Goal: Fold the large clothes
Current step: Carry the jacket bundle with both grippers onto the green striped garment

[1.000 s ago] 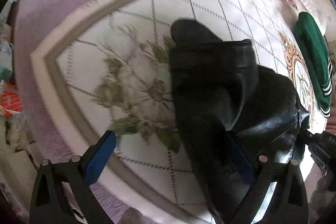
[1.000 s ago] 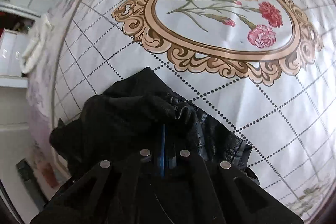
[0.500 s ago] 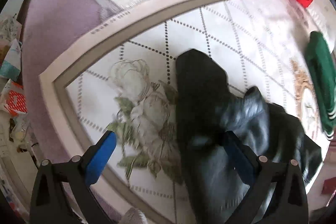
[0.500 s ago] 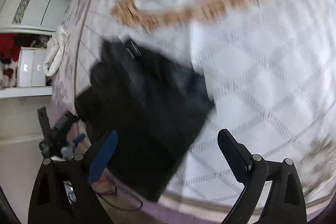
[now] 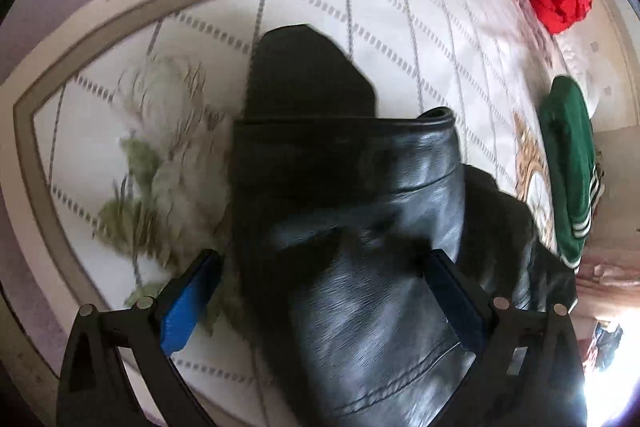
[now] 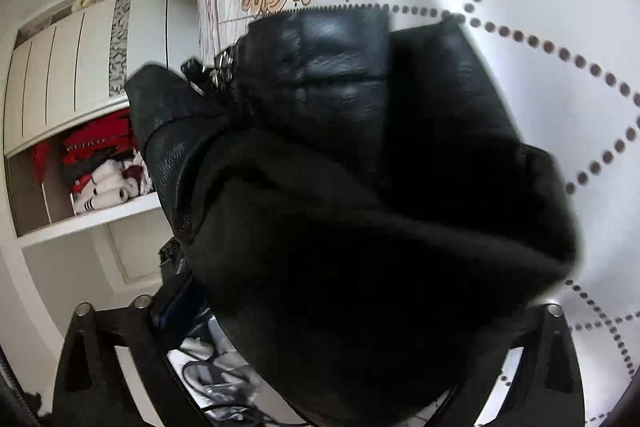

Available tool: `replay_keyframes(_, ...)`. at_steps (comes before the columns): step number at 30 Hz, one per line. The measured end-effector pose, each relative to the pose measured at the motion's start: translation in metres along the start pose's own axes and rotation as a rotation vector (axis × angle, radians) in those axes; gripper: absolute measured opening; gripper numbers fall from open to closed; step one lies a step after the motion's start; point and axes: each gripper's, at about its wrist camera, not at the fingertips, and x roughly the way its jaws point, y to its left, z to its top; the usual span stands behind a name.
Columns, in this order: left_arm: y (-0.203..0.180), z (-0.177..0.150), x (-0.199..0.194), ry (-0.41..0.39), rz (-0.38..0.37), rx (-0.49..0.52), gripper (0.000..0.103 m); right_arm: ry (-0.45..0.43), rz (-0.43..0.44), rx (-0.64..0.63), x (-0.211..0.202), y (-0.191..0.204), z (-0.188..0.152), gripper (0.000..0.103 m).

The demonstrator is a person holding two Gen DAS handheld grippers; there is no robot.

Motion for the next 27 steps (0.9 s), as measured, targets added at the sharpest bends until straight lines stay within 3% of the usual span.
replay_keyframes(1, -0.005, 0.001, 0.001, -0.01, -0.007, 0.005, 0.096, -0.008, -0.003, 0.012, 0.0, 0.0, 0.001, 0.077)
replay_keyframes(2, -0.009, 0.002, -0.003, -0.032, -0.016, 0.011, 0.083, -0.006, 0.01, 0.033, 0.0, -0.002, 0.002, 0.07)
replay_keyframes(3, -0.013, 0.003, -0.006, -0.043, -0.028, 0.021, 0.062, -0.008, 0.009, 0.039, 0.001, 0.0, 0.002, 0.069)
replay_keyframes(7, -0.029, 0.001, -0.018, -0.082, -0.015, 0.078, 0.033, -0.002, 0.0, 0.052, 0.002, 0.01, 0.004, 0.059)
replay_keyframes(10, -0.042, -0.003, -0.032, -0.103, -0.011, 0.111, 0.021, 0.004, -0.006, 0.02, -0.004, 0.024, 0.007, 0.053)
replay_keyframes(18, -0.079, -0.007, -0.071, -0.158, -0.041, 0.141, 0.018, 0.04, 0.005, -0.039, -0.042, 0.064, 0.012, 0.049)
replay_keyframes(27, -0.174, -0.002, -0.1, -0.218, -0.069, 0.179, 0.018, 0.023, 0.005, -0.085, -0.106, 0.119, 0.052, 0.049)
